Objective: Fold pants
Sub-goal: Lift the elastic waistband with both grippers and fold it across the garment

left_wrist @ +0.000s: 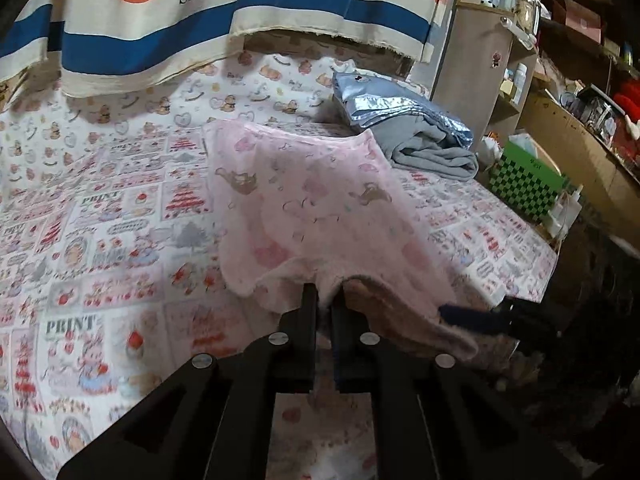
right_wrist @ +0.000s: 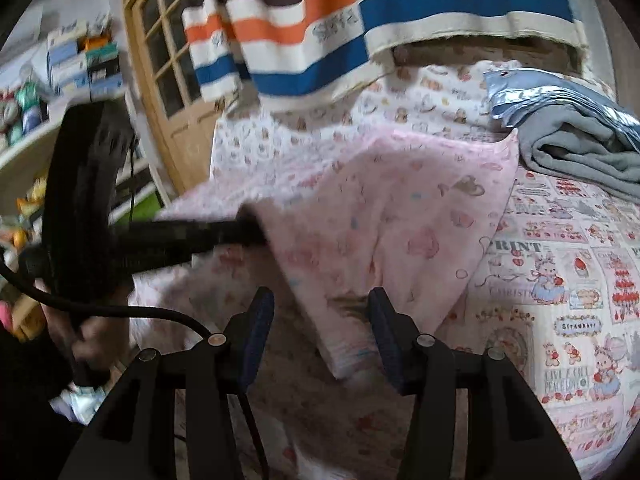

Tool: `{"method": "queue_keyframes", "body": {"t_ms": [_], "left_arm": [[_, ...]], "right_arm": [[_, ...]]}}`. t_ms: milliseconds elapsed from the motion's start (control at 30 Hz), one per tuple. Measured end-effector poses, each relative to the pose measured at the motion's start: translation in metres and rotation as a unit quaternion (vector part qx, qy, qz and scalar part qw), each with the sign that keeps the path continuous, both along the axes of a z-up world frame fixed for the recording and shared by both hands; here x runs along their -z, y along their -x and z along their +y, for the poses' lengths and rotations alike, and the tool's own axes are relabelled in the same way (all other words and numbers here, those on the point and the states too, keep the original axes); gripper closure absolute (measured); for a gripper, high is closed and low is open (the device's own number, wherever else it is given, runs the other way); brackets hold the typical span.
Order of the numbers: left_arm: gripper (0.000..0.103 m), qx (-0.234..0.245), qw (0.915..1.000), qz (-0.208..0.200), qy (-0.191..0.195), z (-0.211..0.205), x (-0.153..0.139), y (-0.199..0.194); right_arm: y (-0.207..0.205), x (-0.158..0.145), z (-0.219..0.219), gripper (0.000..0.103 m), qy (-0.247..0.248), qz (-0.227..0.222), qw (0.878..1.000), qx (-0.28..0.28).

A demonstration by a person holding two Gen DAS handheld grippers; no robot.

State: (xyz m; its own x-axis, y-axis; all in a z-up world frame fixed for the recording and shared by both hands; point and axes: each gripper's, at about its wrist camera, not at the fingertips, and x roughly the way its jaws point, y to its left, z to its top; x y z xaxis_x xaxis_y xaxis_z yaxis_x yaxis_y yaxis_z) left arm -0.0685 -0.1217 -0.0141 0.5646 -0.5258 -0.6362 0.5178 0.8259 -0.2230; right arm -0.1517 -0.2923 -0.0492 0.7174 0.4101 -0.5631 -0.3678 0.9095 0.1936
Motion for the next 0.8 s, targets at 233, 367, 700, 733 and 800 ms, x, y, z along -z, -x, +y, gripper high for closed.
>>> {"method": "queue_keyframes", "body": {"t_ms": [233,367,700,733,800], "left_arm": [[0.097,-0.001,0.9998,0.013,0.014,-0.002,0.002,-0.014],[0.097,-0.003,0.9996,0.018,0.021,0.000,0.003,-0.018],[0.070,0.037,0.9990,-0.023,-0.005,0.006,-0.007,0.003],[0.065,0.042,0.9986,-0.030,-0.007,0.006,-0.008,0.007],[0.057,0.053,0.9977,-0.041,-0.007,0.008,-0.010,0.013]], "right_arm": [[-0.005,0.009,0.015,0.051,0.088,0.001,0.996,-0.013],[-0.008,0.012,0.018,0.052,0.115,-0.005,0.993,-0.010],[-0.020,0.003,0.002,0.084,0.088,0.006,0.996,0.003],[-0.023,0.001,-0.001,0.085,0.078,0.011,0.997,0.002],[-0.027,-0.003,-0.007,0.085,0.062,0.014,0.998,0.000]]}}
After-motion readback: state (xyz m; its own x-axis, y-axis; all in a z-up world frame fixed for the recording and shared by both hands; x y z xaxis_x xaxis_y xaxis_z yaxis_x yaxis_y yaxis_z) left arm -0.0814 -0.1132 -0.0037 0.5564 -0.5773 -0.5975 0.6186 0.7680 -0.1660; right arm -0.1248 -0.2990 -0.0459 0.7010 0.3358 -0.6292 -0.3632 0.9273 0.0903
